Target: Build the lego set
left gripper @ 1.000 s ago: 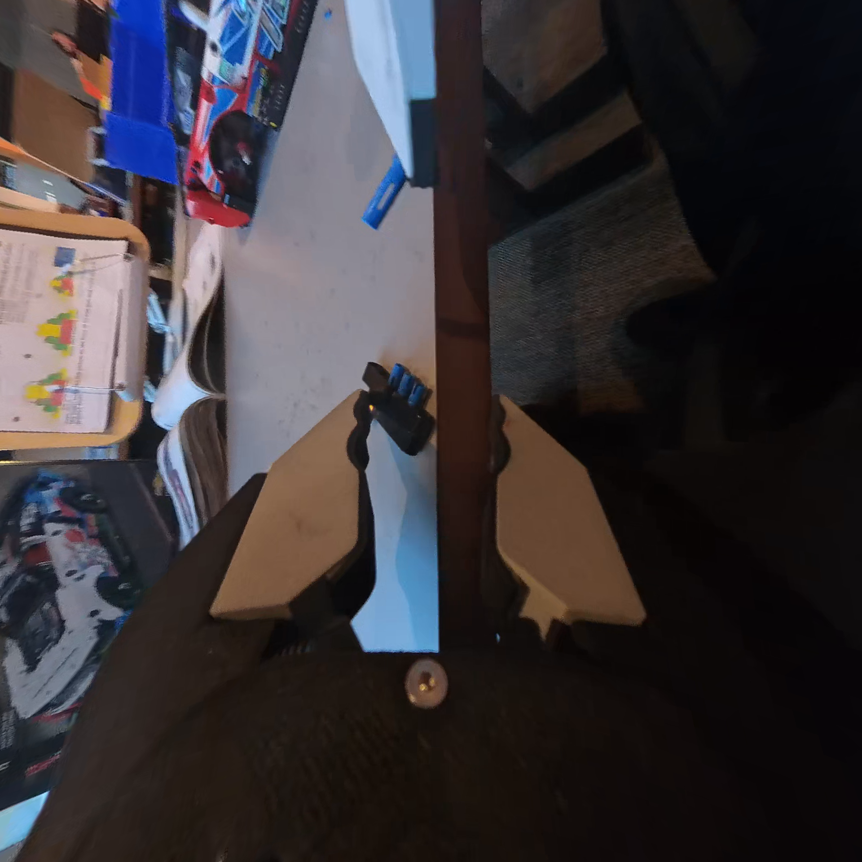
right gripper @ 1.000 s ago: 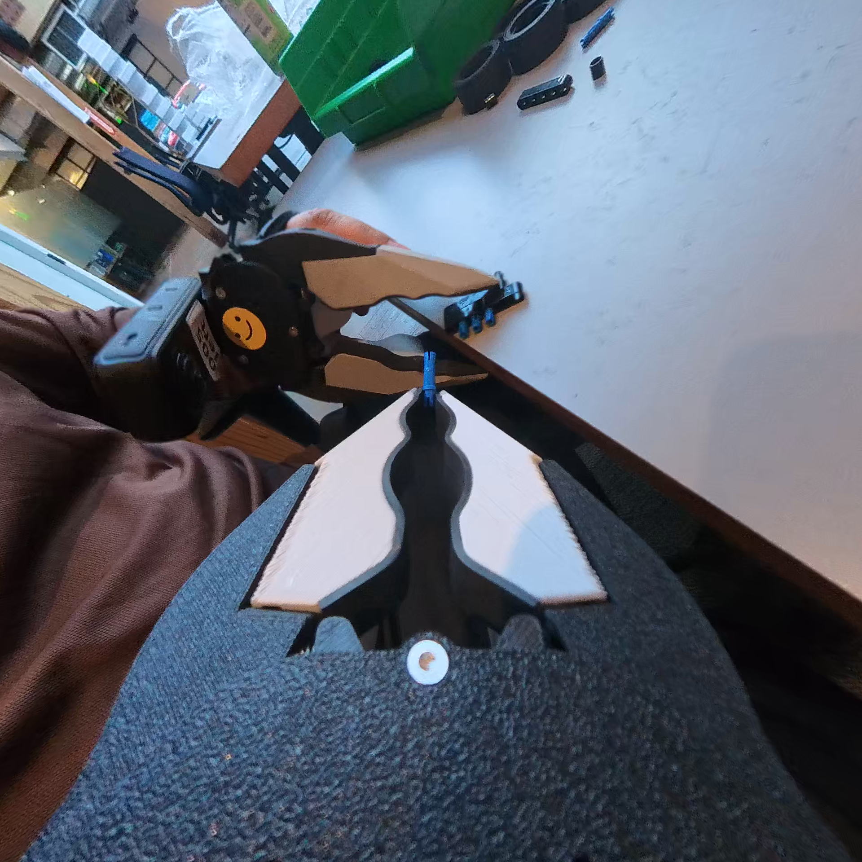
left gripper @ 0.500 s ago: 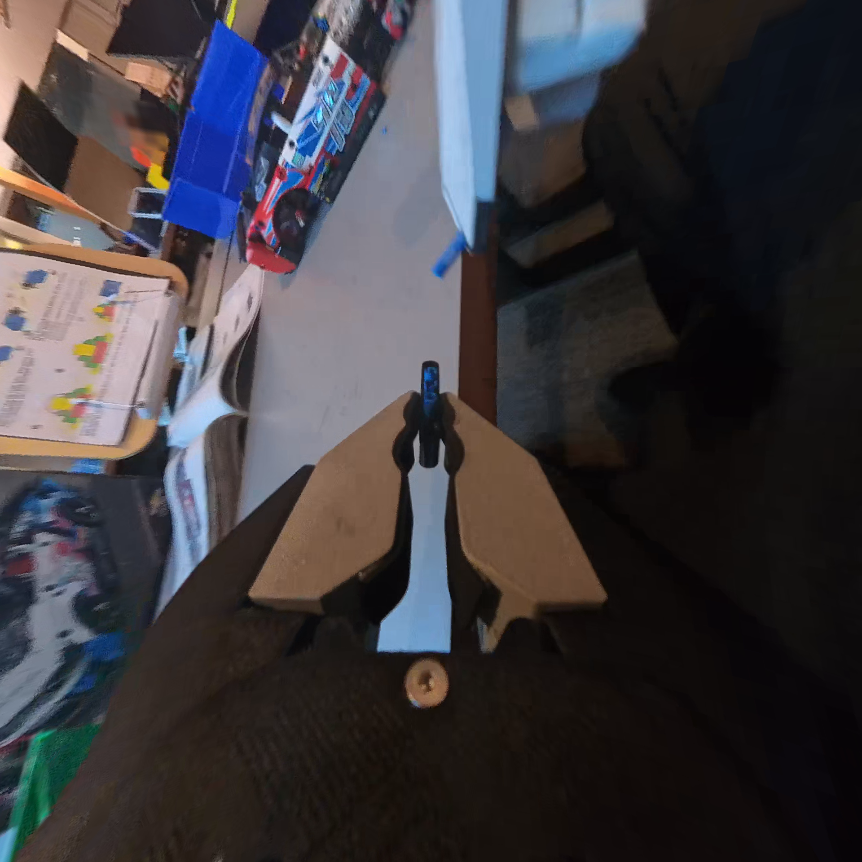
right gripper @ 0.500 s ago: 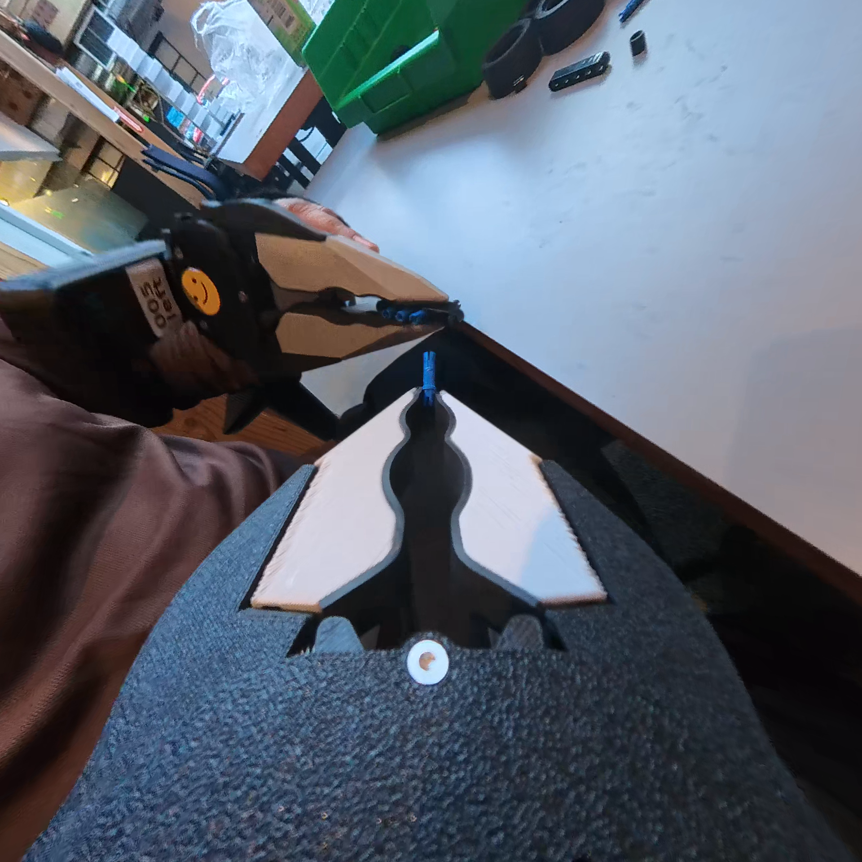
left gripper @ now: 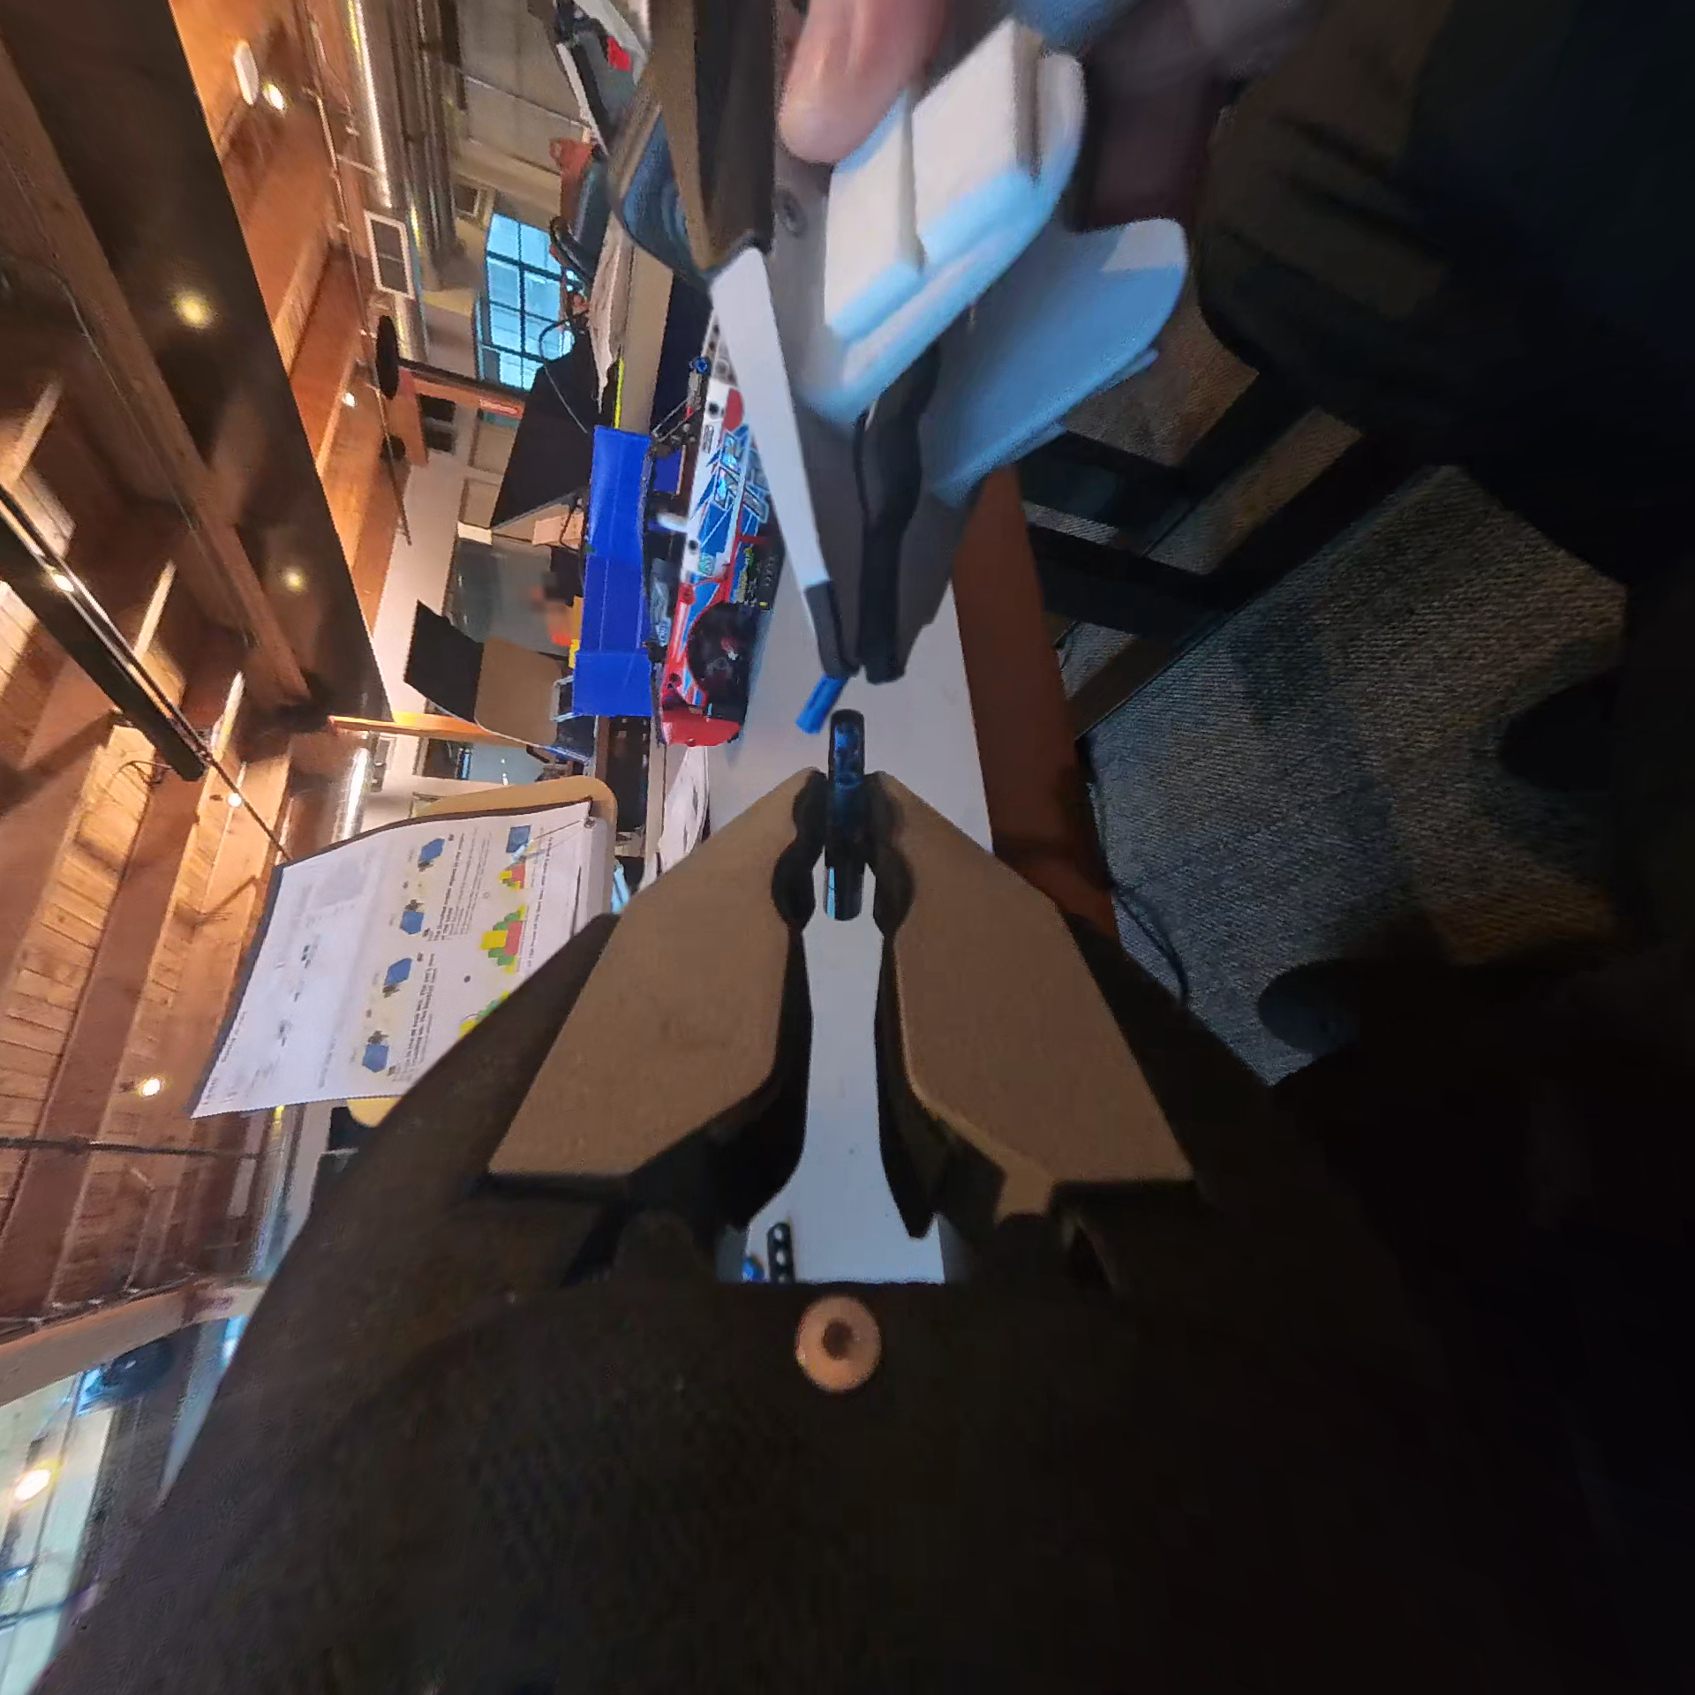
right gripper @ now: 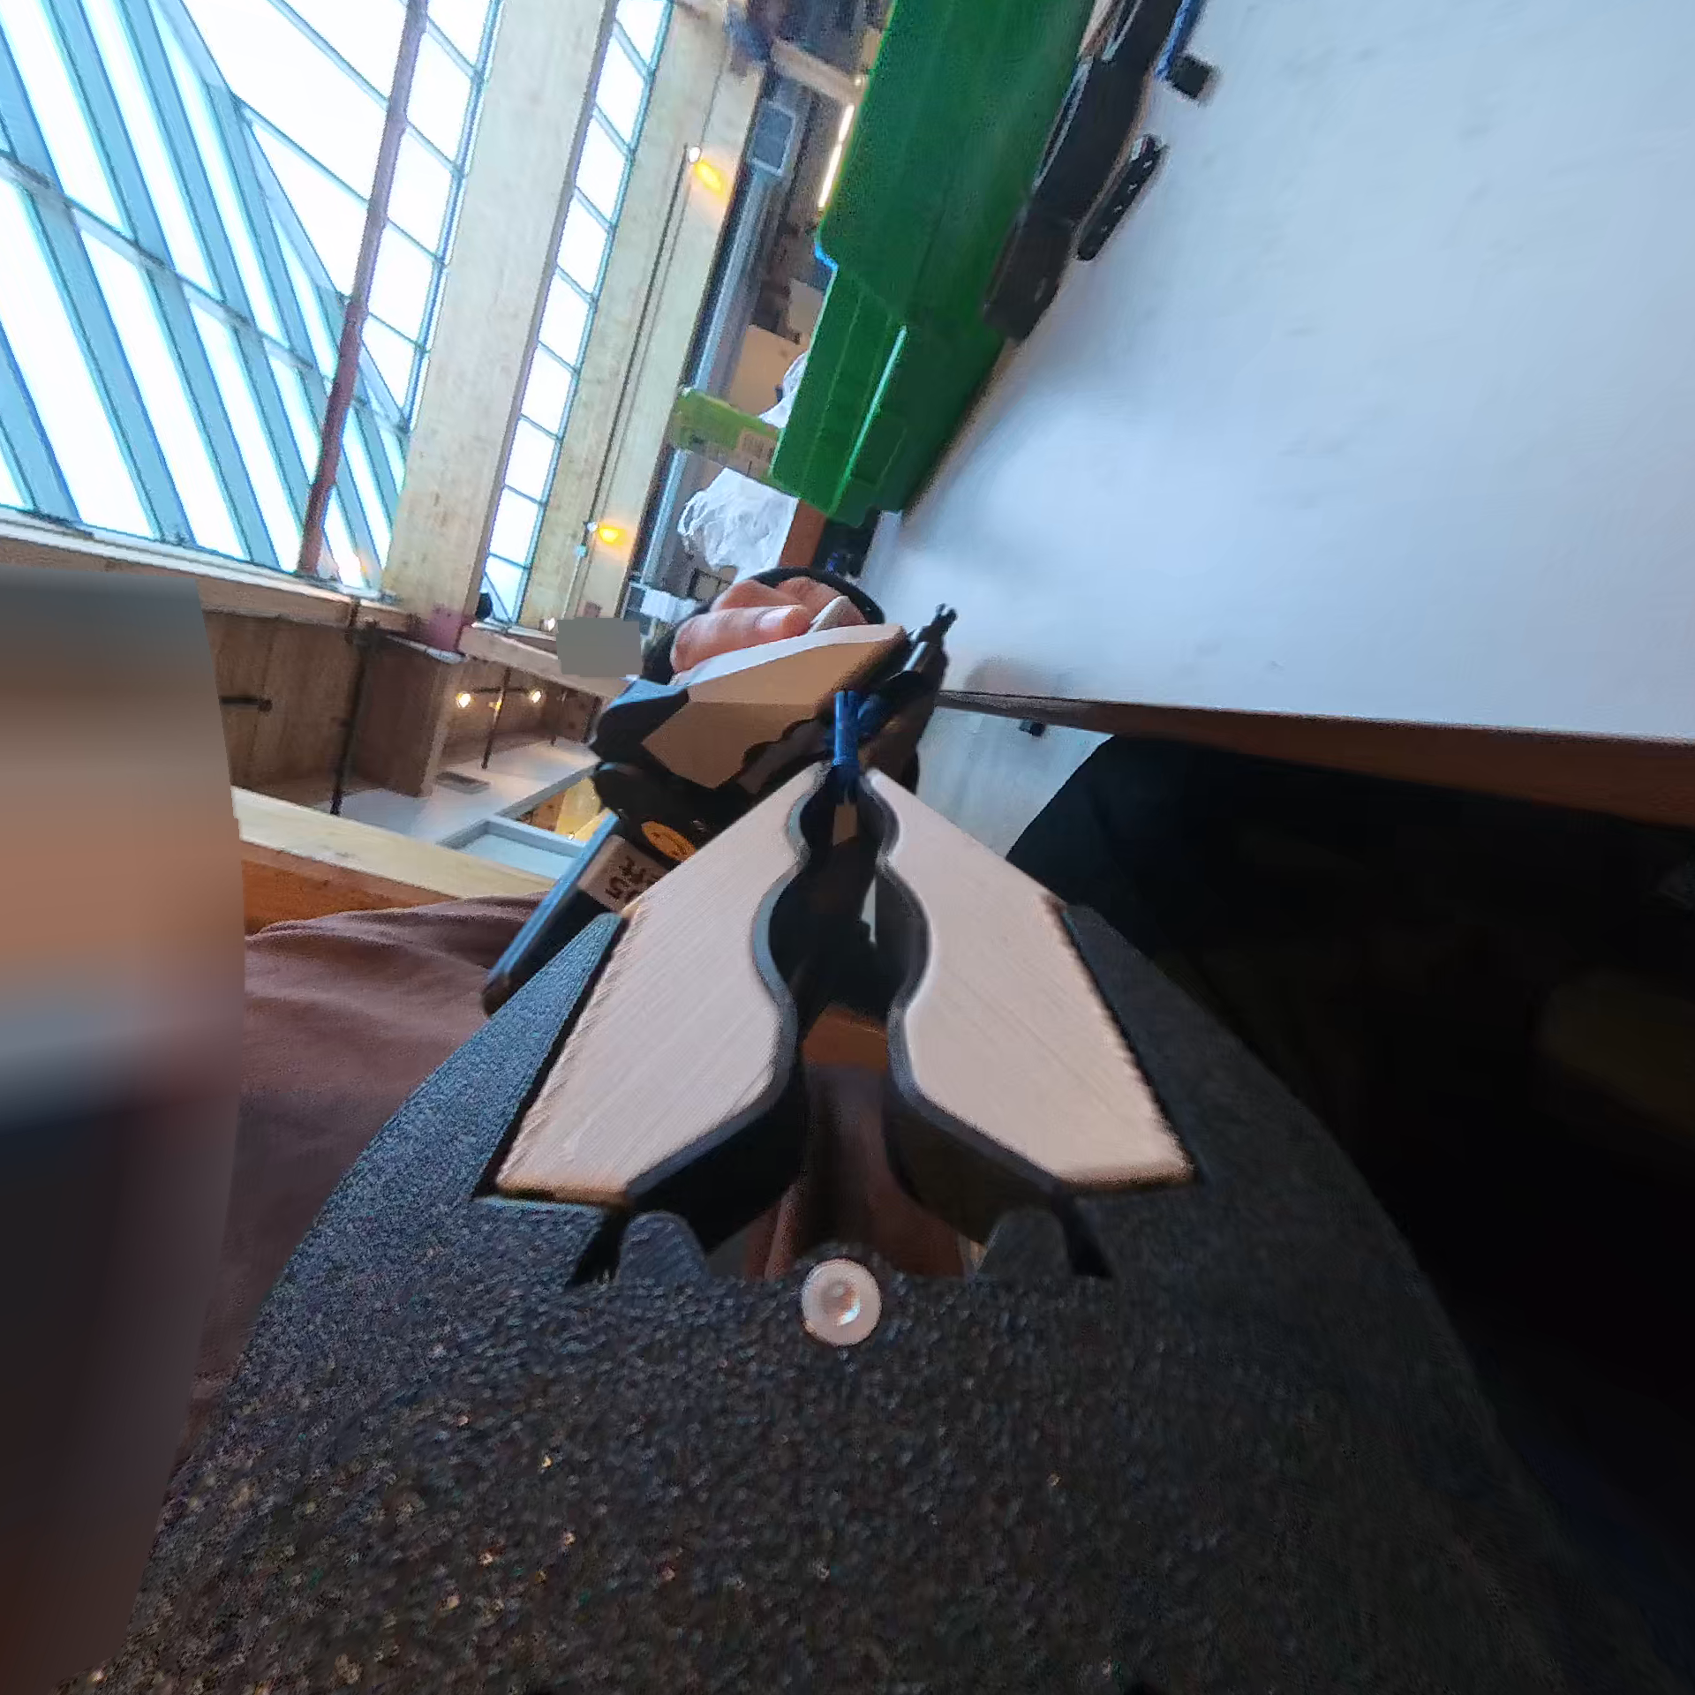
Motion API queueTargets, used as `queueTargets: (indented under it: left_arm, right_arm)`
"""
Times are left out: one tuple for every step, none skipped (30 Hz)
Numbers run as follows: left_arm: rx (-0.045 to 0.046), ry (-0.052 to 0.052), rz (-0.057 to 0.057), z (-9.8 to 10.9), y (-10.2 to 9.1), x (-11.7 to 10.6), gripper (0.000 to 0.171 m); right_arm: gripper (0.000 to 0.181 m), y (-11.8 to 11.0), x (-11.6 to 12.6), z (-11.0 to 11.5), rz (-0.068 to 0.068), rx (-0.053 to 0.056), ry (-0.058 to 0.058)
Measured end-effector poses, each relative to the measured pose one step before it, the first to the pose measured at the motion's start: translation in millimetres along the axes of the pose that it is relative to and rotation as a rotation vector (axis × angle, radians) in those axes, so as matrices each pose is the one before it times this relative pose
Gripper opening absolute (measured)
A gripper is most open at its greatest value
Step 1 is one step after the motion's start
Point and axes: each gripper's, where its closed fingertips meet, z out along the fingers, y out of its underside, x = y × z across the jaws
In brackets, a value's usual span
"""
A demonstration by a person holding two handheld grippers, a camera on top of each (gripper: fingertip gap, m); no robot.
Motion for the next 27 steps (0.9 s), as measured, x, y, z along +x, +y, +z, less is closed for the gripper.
queueTargets:
  left_arm:
    - [0.00177,0.0113,-0.0147,0.34,1.58,0.93,0.006]
    - [0.00093,0.0074,-0.0203,0.37,2.15,0.23,0.006]
    - [0.00188,0.0130,-0.0233,0.30,2.11,1.05,0.006]
    - [-0.00234,0.0155,-0.0177,0.34,2.22,1.77,0.006]
    - [-0.00146,0.0011,-0.0023,0.01,1.47,0.36,0.006]
    - [0.00579,-0.0077,0.0135,-0.38,-0.49,-0.29,0.006]
    - [0.00654,-0.0039,0.0149,-0.17,-1.29,0.33,0.006]
    - [0.00522,-0.0015,0.0147,0.09,-1.08,0.74,0.006]
    - [0.00115,-0.0027,0.0200,0.20,-0.06,0.67,0.006]
    - [0.00055,-0.0049,0.0242,0.32,0.58,0.70,0.006]
    - [0.00511,0.0025,0.0265,0.17,0.37,1.71,0.006]
    - [-0.00027,0.0003,0.0251,0.25,1.44,1.60,0.006]
    - [-0.00055,-0.0005,0.0206,0.05,1.27,1.28,0.006]
    - [0.00125,0.0021,0.0141,-0.05,0.40,1.57,0.005]
    - [-0.00007,0.0001,0.0064,0.12,0.04,0.80,0.005]
    - [-0.00168,-0.0004,-0.0001,0.28,-0.12,0.32,0.005]
    - [-0.00810,0.0003,0.0023,0.53,0.63,0.16,0.006]
    - [-0.00431,-0.0067,0.0083,0.38,0.70,-0.80,0.005]
    - [-0.00080,-0.0052,0.0076,0.07,0.74,-0.57,0.006]
    - [-0.00066,0.0025,0.0020,-0.14,0.93,0.51,0.006]
    - [0.00177,0.0050,0.0013,-0.30,0.59,1.22,0.006]
    - [0.00368,0.0030,0.0061,-0.41,-0.07,1.39,0.006]
    - [0.00272,0.0017,0.0077,-0.29,-0.41,1.12,0.005]
    - [-0.00353,0.0025,0.0034,-0.03,0.39,0.90,0.005]
    - [0.00041,0.0029,0.0008,-0.01,0.04,0.66,0.005]
    - [0.00099,0.0028,-0.0005,0.05,0.17,0.38,0.005]
    - [0.00047,0.0063,-0.0007,-0.01,0.03,0.92,0.005]
  right_arm:
    - [0.003,-0.73,3.94,0.33,0.0031,0.0071,0.0167]
    - [0.003,-0.17,4.36,0.17,-0.0013,0.0024,0.0226]
    - [0.004,0.13,4.37,0.03,-0.0067,0.0005,0.0277]
    - [0.004,-0.03,3.50,0.20,-0.0078,0.0021,0.0235]
    - [0.004,0.11,1.49,0.61,-0.0013,0.0007,0.0094]
    - [0.004,0.39,-0.33,1.15,0.0074,0.0003,-0.0060]
    - [0.004,0.19,-0.91,1.18,0.0130,0.0034,-0.0130]
    - [0.004,0.57,0.02,1.14,0.0152,0.0025,-0.0107]
    - [0.004,0.22,0.48,0.54,0.0163,0.0057,-0.0078]
    - [0.004,-0.35,0.66,-0.18,0.0153,0.0083,-0.0077]
    - [0.004,0.12,0.59,-0.04,0.0143,0.0038,-0.0089]
    - [0.004,0.58,1.98,0.02,0.0128,0.0004,0.0003]
    - [0.003,0.49,3.60,0.07,0.0082,0.0019,0.0113]
    - [0.004,1.37,3.12,0.57,0.0073,-0.0027,0.0095]
    - [0.004,1.72,1.97,1.26,0.0093,-0.0033,0.0038]
    - [0.004,0.97,0.79,1.31,0.0078,0.0036,0.0000]
    - [0.003,0.03,-0.71,1.24,0.0059,0.0090,-0.0070]
    - [0.003,-0.48,-1.26,1.10,0.0083,0.0101,-0.0105]
    - [0.003,-0.45,-0.93,0.77,0.0112,0.0081,-0.0109]
    - [0.002,-0.84,-0.51,0.27,0.0139,0.0096,-0.0106]
    - [0.002,-1.02,-0.56,-0.20,0.0153,0.0086,-0.0121]
    - [0.002,-0.63,-0.02,-0.23,0.0125,0.0035,-0.0093]
    - [0.002,-0.36,0.67,-0.24,0.0063,0.0003,-0.0025]
    - [0.002,0.05,0.99,0.09,0.0038,-0.0014,0.0000]
    - [0.002,0.37,0.40,0.40,0.0066,-0.0020,-0.0033]
    - [0.002,0.19,0.40,0.18,0.0088,0.0025,-0.0037]
    - [0.002,0.41,0.74,0.12,0.0089,0.0015,-0.0011]
